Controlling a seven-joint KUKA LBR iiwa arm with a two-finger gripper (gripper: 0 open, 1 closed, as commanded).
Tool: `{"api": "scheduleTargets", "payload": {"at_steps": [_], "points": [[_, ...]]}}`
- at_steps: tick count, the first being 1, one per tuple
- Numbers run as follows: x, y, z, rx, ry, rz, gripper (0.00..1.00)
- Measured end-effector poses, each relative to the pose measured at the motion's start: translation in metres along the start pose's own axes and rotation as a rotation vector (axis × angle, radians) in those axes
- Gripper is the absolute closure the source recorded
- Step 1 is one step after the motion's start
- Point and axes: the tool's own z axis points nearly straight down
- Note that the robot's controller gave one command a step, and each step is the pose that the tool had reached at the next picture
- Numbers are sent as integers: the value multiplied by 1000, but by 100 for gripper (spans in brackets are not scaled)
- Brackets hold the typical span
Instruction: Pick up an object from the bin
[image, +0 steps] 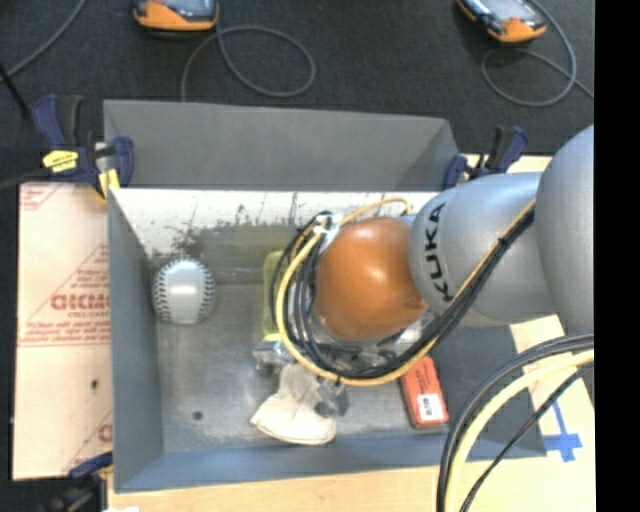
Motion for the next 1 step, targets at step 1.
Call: {"api": "scheduleTargets", "payload": {"at_steps": [1], "points": [[-11,14,-2,2,-5,-154,100]]}}
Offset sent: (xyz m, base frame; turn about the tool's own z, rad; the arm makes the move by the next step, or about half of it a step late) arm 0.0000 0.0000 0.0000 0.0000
